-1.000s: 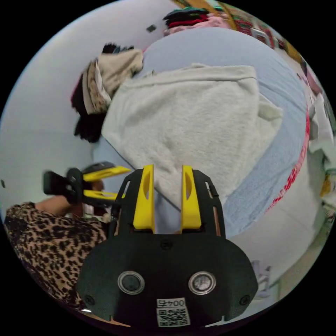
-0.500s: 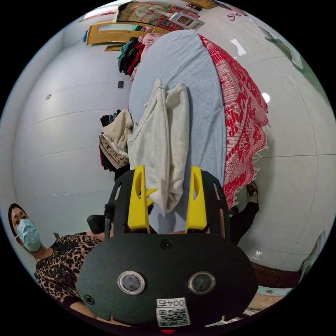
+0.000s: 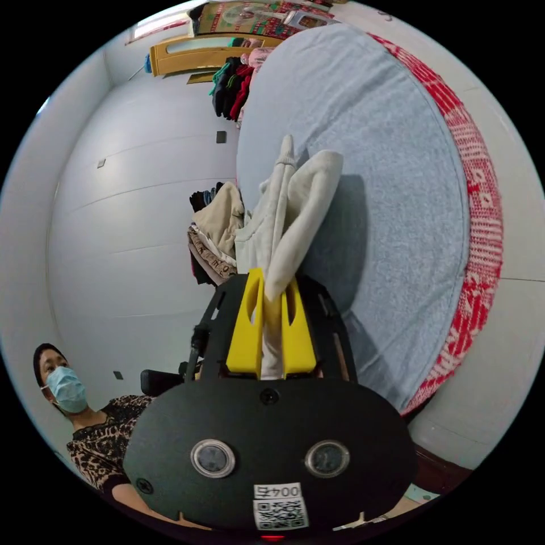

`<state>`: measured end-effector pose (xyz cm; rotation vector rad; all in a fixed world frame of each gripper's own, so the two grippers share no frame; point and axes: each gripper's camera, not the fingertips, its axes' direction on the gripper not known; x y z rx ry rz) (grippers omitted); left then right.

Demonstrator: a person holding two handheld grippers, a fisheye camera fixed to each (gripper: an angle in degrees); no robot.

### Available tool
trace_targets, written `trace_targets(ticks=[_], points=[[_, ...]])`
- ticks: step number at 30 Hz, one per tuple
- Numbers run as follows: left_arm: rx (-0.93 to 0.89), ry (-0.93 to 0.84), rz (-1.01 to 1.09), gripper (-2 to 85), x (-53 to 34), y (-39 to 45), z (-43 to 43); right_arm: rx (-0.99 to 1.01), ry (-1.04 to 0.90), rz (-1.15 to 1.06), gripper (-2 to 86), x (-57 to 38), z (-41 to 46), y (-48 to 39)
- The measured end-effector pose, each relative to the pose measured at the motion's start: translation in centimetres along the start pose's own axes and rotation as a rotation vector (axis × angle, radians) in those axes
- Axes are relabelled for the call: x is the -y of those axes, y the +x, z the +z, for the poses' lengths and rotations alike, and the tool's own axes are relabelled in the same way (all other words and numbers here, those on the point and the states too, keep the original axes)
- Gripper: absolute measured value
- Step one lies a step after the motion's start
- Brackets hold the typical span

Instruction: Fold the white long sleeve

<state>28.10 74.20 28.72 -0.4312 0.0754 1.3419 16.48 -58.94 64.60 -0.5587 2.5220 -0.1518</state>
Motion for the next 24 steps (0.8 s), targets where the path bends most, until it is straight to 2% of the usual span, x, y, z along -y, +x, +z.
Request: trace_targets(ticks=[6, 10, 14, 17, 20, 24], points=[[-0.207, 0.069, -0.136, 1.8, -2.1, -4.5, -3.6, -0.058, 0.039, -0.059, 5.1, -3.9, -3.9, -5.9], [-0.412, 0.21, -0.395, 1.7, -6.8, -11.3, -6.5, -0.084, 0.018, -0.112, 5.1, -4.2, -2.4, -10.8], [-0.594, 0.402, -0.716, 1.8, -14.8, -20.9, -9.1, -0.075, -0.024, -0.188, 5.3, -2.2, 3.8, -15.6], [-0.542, 0.505, -0.798, 1.9, -20.6, -26.5, -11.9, -0.086, -0.064, -0.268, 5.3, -1.1, 10.7, -19.3], [-0.45, 0.527, -0.861, 2.0, -26.4, -31.7, -13.6, -0.161, -0.101, -0.303, 5.3, -0.5, 18.6, -21.9], [-0.458, 0.536, -0.979, 2.1, -33.6, -38.1, -13.0, -0.249, -0.14, -0.283, 5.3, 0.0, 27.6, -22.4]])
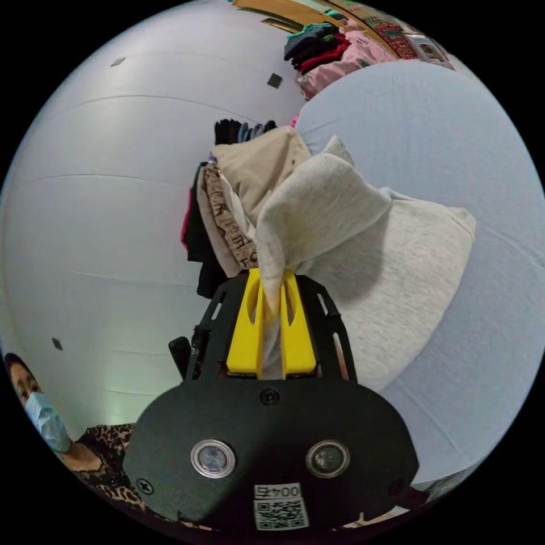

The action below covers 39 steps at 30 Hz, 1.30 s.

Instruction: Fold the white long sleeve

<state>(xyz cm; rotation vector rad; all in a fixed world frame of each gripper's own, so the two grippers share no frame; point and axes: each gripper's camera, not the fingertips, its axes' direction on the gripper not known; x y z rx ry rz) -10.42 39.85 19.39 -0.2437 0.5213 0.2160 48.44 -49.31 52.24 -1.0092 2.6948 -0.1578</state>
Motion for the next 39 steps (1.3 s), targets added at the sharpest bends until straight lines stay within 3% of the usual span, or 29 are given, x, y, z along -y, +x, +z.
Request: trace_targets(ticks=[8, 14, 20, 25, 33, 36, 39], points=[[-0.017, -0.043, -0.178, 2.5, 2.2, -14.6, -3.3, -0.247, -0.112, 0.036, 6.2, 1.5, 13.3, -2.1], [-0.089, -0.06, -0.249, 3.4, 1.9, -20.5, -4.4, -0.3, -0.108, -0.146, 10.3, -0.2, 14.2, -7.0], [-0.141, -0.003, -0.192, 6.8, 2.6, -22.1, -8.4, -0.636, -0.087, -0.363, 10.5, -12.4, 12.2, -11.2], [-0.132, -0.007, -0.157, 9.6, 4.2, -22.5, -10.2, -0.851, -0.043, -0.329, 11.7, -23.7, 15.2, -10.0], [-0.08, -0.046, -0.099, 13.3, 6.4, -20.7, -9.9, -0.821, -0.013, -0.177, 11.9, -26.4, 20.0, -8.2], [-0.069, -0.067, -0.087, 13.5, 6.5, -20.3, -9.7, -0.837, -0.031, -0.187, 8.0, -25.9, 21.6, -8.5], [-0.045, -0.077, -0.071, 7.4, 6.5, -20.0, -9.8, -0.9, -0.05, -0.256, 4.9, -25.5, 22.3, -10.5]])
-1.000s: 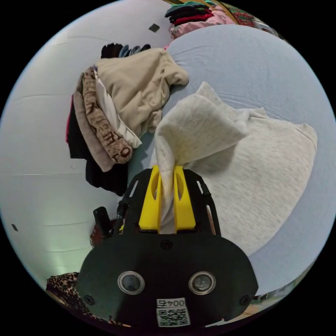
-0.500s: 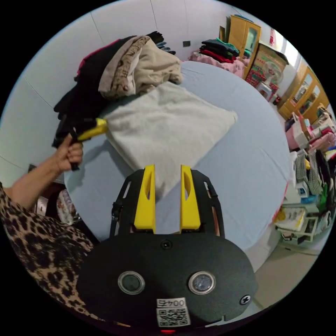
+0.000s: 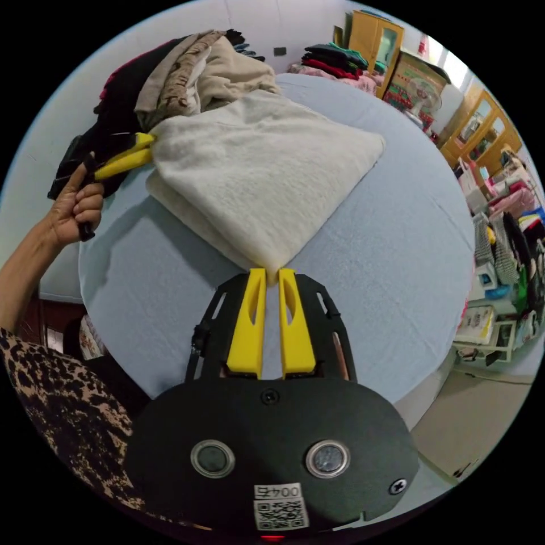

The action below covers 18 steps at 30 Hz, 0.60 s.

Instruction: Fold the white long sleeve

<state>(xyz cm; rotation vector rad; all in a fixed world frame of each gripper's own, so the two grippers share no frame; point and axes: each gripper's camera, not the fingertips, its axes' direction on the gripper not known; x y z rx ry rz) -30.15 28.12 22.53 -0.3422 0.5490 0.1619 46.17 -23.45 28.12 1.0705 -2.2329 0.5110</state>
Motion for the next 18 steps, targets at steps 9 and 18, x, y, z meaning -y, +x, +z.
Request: trace_targets(ticks=[9, 18], points=[[0.231, -0.053, -0.073, 2.5, -4.8, -0.2, 1.0, 0.024, -0.013, -0.005, 3.9, -1.0, -0.4, 0.9], [0.145, -0.009, -0.095, 2.4, -6.9, 1.3, 0.3, 0.112, -0.17, 0.039, 11.0, 0.6, -1.8, 4.5]])
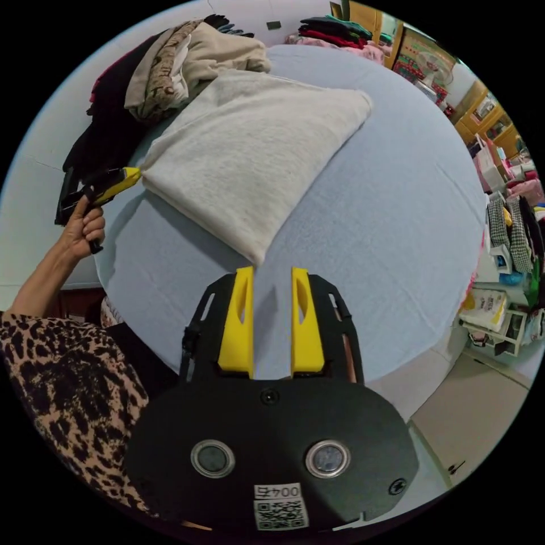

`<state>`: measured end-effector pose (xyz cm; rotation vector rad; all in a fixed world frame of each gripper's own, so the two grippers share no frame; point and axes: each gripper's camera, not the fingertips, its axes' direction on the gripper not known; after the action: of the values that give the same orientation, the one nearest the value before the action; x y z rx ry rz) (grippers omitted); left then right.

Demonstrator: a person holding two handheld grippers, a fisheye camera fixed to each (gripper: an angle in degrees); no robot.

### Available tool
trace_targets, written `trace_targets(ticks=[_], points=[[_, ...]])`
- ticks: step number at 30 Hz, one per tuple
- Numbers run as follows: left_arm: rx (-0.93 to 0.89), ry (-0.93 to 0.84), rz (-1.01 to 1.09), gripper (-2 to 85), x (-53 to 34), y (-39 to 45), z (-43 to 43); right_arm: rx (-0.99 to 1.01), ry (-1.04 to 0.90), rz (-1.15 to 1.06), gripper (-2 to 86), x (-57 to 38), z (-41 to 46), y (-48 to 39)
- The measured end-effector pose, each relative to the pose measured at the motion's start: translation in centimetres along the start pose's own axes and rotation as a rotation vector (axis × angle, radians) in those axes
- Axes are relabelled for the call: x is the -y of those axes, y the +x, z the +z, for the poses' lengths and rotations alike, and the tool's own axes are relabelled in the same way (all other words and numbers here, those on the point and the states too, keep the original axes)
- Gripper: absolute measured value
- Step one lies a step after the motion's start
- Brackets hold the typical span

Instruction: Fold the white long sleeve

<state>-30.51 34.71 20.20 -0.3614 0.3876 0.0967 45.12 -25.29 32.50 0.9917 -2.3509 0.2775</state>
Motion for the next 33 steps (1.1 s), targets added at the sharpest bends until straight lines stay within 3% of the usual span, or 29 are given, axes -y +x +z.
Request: trace_targets(ticks=[5, 8, 12, 14, 19, 24, 28, 33], points=[[0.209, 0.202, 0.33, 2.0, -1.7, 10.6, -3.1, 0.075, 0.139, -0.023, 12.3, 1.4, -4.4, 1.2], [0.298, 0.147, 0.493, 1.4, 0.1, 15.6, 1.3, 0.061, 0.148, -0.077, 12.1, 3.8, -4.5, 0.5], [0.421, 0.058, 0.543, 0.7, 2.1, 17.3, 7.7, 0.042, 0.139, -0.107, 11.1, 6.1, -3.8, 0.3], [0.564, -0.079, 0.544, 0.5, 2.7, 16.1, 12.1, 0.019, 0.031, -0.102, 10.5, 7.2, -1.3, 1.2], [0.38, -0.031, 0.443, 0.6, 2.5, 12.9, 12.6, 0.121, 0.067, -0.044, 9.9, 7.8, -0.3, 4.8], [0.369, -0.063, 0.441, 1.3, 2.0, 14.5, 12.6, 0.287, 0.06, 0.019, 12.3, 8.6, -3.1, 9.3], [0.441, 0.06, 0.504, 5.3, 1.6, 19.9, 9.6, 0.474, 0.22, 0.185, 15.1, 9.3, -6.6, 17.1], [0.401, 0.032, 0.39, 9.7, 6.2, 21.5, 11.2, 0.784, 0.31, 0.436, 16.2, 12.6, -5.7, 27.0]])
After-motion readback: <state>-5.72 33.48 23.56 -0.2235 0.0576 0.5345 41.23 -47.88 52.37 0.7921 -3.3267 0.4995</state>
